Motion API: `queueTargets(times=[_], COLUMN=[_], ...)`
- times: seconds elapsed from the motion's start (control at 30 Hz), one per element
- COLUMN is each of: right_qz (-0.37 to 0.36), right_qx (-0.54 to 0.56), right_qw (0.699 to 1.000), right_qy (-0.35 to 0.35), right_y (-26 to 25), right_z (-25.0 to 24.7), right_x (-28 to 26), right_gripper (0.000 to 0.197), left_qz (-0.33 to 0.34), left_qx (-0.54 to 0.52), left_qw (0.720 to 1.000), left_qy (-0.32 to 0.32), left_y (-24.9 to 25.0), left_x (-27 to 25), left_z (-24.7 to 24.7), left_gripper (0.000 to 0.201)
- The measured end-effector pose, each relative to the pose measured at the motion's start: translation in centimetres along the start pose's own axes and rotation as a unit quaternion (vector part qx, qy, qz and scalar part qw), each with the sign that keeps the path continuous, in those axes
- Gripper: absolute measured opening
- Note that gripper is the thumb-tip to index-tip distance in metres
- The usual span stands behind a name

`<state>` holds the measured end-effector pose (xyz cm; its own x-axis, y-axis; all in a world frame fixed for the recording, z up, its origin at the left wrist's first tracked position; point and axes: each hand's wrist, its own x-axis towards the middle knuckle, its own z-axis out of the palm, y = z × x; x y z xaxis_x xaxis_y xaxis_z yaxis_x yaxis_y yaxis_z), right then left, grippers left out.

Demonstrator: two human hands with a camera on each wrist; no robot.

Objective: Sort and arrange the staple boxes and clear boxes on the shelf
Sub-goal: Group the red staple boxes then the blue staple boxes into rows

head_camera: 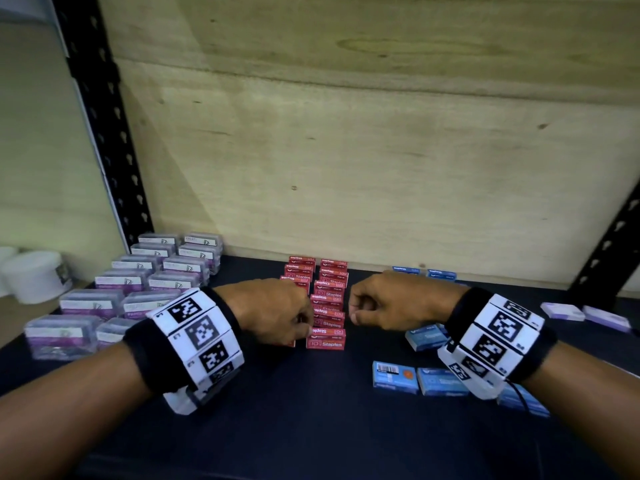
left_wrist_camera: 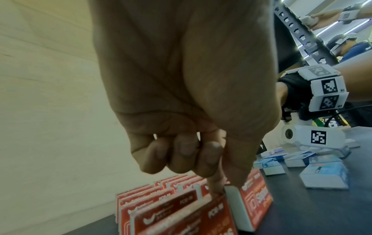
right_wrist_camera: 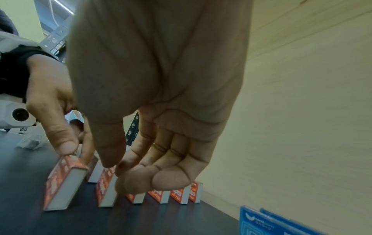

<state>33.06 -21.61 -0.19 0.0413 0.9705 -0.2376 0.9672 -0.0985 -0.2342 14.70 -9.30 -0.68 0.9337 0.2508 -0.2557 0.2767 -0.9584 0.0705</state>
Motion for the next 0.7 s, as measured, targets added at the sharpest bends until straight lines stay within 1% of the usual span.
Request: queueTargets(times=[0.1,0.2,0.33,0.53,0.63,0.7], right_qz=[0.014,0.035,0.073,0.159,0.196,0.213], right_qx=[0.0,-0.01,-0.024,-0.037,-0.032,-0.022], right_qw=[1.0,0.999,0.997,0.987,0.98,0.977], right_qy=[0.004,0.007,0.008,-0.016,-0.028,-0.018], right_y=[0.5,1.2,3.2,8.1,10.1,11.2], right_z=[-0.2,-0.8,-2.0,-2.2,-1.7,-1.2], right_x=[-0.2,-0.8,-2.8,-6.6,-8.1,-8.7], right_gripper=[0.011,0.009,0.01,0.013,0.023,0.029], left_qz=[-0.005,-0.006,0.011,0.046,0.068,0.078], left_qx=[0.0,0.003,0.031,0.052,0.052,0.055], left_qw=[1.0,1.0,0.998,0.997,0.996,0.995], left_qy=[0.004,0.026,0.059,0.033,0.008,-0.014], left_y=[0.1,0.5,2.1,6.1,8.6,9.9], left_x=[0.0,0.1,1.2,4.9,7.0,8.2], left_z=[-0.4,-1.2,-3.0,-4.2,-4.0,-3.7], left_gripper=[0.027,0.029,0.025,0.026,0.026,0.029])
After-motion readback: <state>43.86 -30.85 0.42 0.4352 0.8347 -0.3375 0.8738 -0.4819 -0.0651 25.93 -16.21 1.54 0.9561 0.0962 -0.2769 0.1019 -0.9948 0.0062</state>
